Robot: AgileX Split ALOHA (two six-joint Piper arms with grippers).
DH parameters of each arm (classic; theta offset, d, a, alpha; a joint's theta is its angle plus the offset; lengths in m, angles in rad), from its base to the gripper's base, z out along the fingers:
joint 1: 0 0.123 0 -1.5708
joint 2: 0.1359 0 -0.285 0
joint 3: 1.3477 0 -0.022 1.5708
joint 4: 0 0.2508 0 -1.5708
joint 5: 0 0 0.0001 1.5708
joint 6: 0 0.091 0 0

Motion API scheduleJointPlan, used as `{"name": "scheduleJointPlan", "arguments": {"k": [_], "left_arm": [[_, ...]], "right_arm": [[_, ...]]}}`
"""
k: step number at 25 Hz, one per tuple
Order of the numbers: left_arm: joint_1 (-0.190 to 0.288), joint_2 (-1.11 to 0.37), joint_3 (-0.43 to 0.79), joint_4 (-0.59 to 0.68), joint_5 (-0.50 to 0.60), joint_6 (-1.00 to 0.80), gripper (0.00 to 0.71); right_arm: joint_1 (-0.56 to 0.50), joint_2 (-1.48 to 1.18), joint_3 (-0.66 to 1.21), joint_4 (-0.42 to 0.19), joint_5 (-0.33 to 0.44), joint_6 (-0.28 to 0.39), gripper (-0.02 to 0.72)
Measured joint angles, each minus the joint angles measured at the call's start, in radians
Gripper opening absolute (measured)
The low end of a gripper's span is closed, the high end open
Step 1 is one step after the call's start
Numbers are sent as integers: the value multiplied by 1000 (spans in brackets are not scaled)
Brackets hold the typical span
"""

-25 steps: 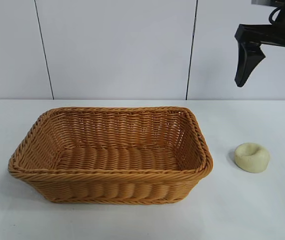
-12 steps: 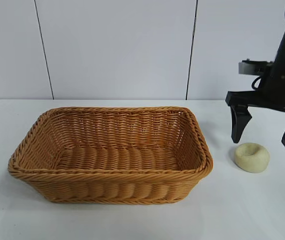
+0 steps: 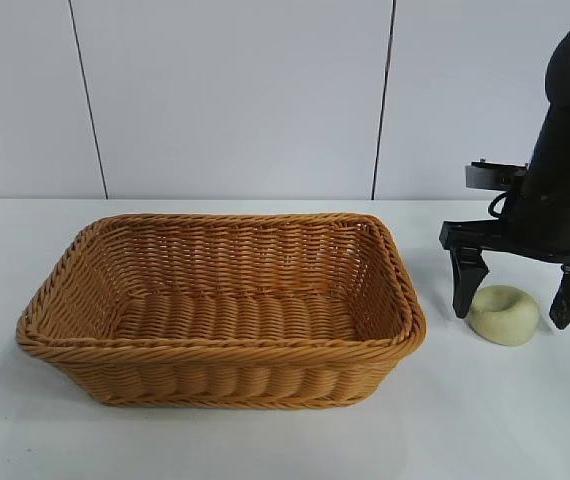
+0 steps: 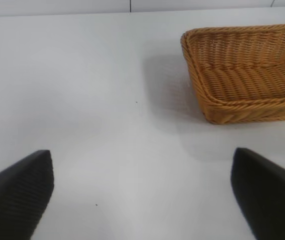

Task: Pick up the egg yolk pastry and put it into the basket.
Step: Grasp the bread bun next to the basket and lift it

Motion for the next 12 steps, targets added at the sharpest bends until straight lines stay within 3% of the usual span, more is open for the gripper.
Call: {"name": "scheduleJointPlan", "arguments": {"k": [2, 4, 7, 12], "left_arm": [[0, 0, 0, -1, 0, 0, 692], [0, 0, 0, -2, 0, 0, 692], [0, 0, 0, -2, 0, 0, 692], [0, 0, 0, -2, 0, 0, 692]], "right_arm": [[0, 0, 0, 0, 3, 0, 211], [0, -6, 0, 0, 9, 0, 146], [0, -35, -3, 0, 30, -3, 115], [0, -114, -70, 0, 135, -14, 106]]}}
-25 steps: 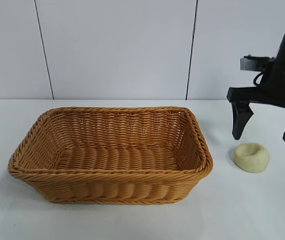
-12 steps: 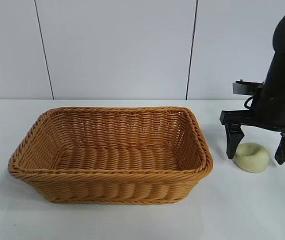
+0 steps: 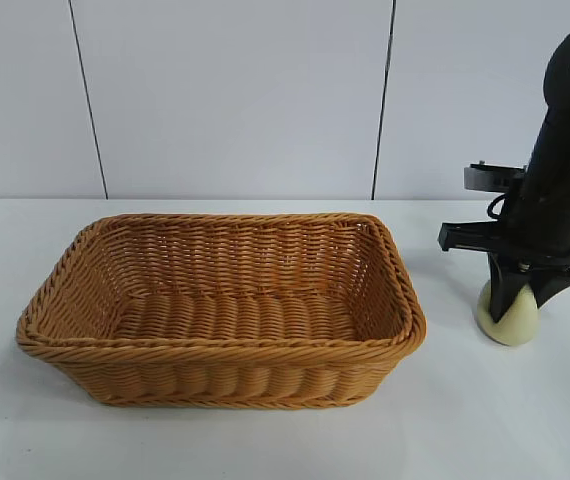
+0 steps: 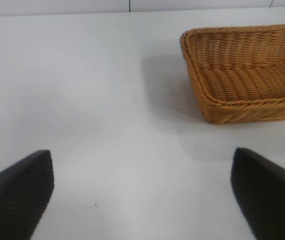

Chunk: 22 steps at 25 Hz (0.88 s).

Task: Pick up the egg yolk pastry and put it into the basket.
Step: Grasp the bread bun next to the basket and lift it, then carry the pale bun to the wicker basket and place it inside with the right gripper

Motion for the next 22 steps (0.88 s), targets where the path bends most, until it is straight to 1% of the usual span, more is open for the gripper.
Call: {"name": "scheduleJointPlan", "arguments": {"k": [4, 9, 12, 17, 22], "left_arm": [[0, 0, 0, 0, 0, 0, 692], [0, 0, 0, 0, 0, 0, 692], [0, 0, 0, 0, 0, 0, 692], [0, 0, 0, 0, 0, 0, 692], [0, 0, 0, 0, 0, 0, 692]], "right_arm": [[0, -68, -76, 0, 75, -4, 106], [4, -120, -108, 13, 85, -5, 106], [41, -122, -108, 12, 89, -5, 106], [180, -122, -108, 19, 82, -2, 106], [345, -122, -108, 41, 37, 18, 106]]}}
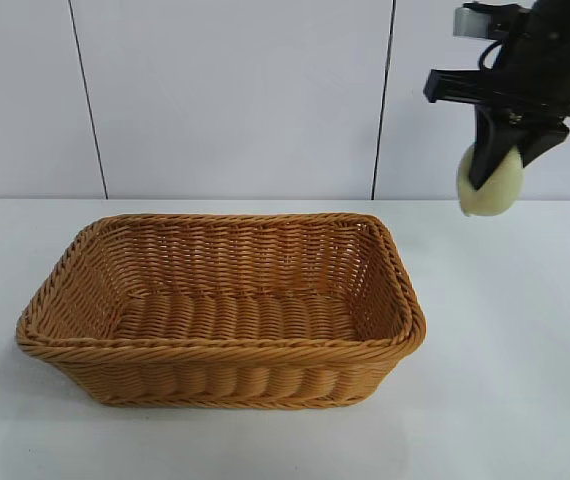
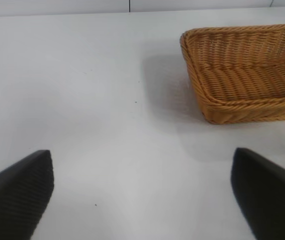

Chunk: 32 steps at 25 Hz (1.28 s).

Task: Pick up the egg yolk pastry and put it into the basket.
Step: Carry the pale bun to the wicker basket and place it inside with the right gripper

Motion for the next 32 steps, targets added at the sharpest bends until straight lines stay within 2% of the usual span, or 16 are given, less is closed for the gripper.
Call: {"name": "scheduleJointPlan", "arguments": {"k": [6, 11, 14, 23, 25, 26, 27, 30, 32], "left_arm": [[0, 0, 0, 0, 0, 0, 692], [0, 0, 0, 0, 0, 0, 692], [0, 0, 0, 0, 0, 0, 692], [0, 0, 0, 0, 0, 0, 692], [0, 0, 0, 0, 0, 0, 692], [0, 0, 0, 0, 0, 0, 692], [0, 0, 0, 0, 0, 0, 692], [0, 0, 0, 0, 0, 0, 692], [0, 0, 0, 0, 0, 0, 692]], "right_arm": [[165, 1, 0, 5, -112, 34, 106], [202, 39, 0, 4, -210, 75, 106], [202, 96, 0, 4, -228, 90, 106], [202, 220, 3, 20, -228, 80, 115], [202, 220, 3, 22, -229, 60, 165], [202, 220, 3, 23, -230, 44, 218], [202, 220, 3, 24, -229, 33, 283], [202, 220, 3, 24, -224, 6, 573], [202, 220, 3, 24, -197, -1, 648]]}}
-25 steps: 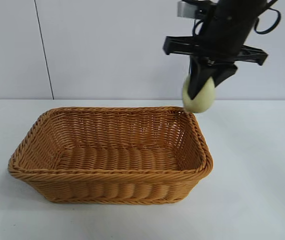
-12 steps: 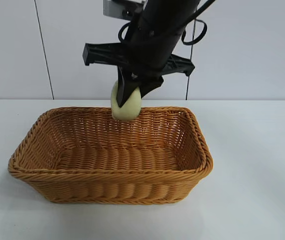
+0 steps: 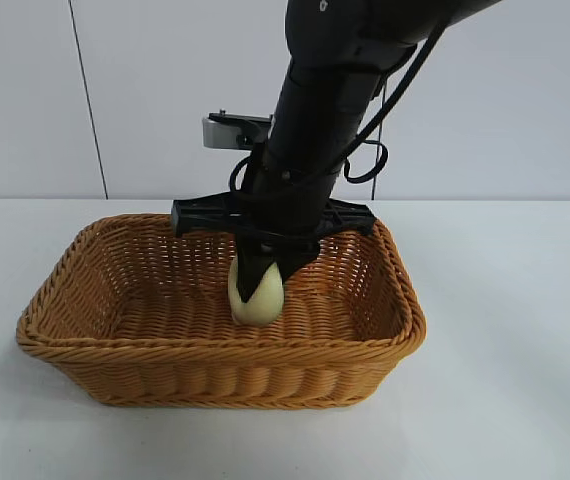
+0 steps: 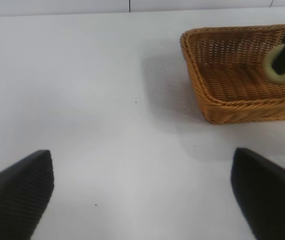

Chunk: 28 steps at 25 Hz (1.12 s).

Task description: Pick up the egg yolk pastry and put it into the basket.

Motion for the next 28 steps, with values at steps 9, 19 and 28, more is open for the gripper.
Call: {"name": "scheduleJointPlan", "arguments": {"k": [9, 19, 28], "left_arm": [[0, 0, 0, 0, 0, 0, 692], [0, 0, 0, 0, 0, 0, 692], [0, 0, 0, 0, 0, 0, 692]], "right_arm": [[0, -1, -215, -133, 343, 8, 689], [-22, -6, -450, -218, 432, 49, 695], [-177, -6, -450, -252, 439, 38, 695]]}}
